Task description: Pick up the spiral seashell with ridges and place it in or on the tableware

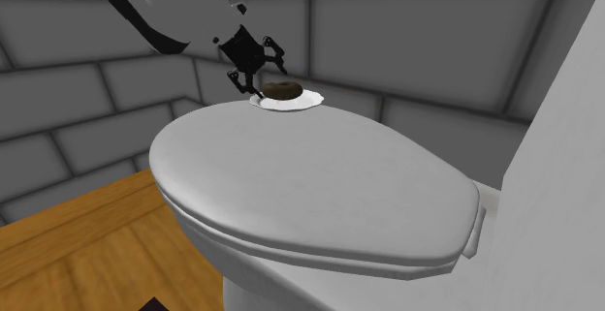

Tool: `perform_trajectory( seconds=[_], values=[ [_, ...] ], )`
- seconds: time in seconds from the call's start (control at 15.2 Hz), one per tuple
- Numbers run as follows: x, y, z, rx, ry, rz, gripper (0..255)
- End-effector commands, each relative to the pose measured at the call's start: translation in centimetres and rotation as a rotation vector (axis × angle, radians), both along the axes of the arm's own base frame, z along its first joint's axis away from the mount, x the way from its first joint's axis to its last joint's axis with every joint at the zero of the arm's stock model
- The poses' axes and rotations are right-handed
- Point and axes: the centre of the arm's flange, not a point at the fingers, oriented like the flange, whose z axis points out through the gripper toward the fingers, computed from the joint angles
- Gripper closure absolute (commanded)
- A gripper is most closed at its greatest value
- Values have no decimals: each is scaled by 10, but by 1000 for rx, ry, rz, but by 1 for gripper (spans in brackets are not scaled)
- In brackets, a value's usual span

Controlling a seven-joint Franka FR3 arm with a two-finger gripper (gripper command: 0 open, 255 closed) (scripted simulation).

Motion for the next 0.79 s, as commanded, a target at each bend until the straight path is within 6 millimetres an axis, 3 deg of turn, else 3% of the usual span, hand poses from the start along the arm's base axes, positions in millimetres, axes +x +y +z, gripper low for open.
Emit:
perform_trajectory(
  seconds=[0.0,0.26,0.73],
  values=[
    [0,1,-1,0,0,0,0],
    [-26,17,39,0,0,0,0],
    [-26,17,39,0,0,0,0]
  ],
)
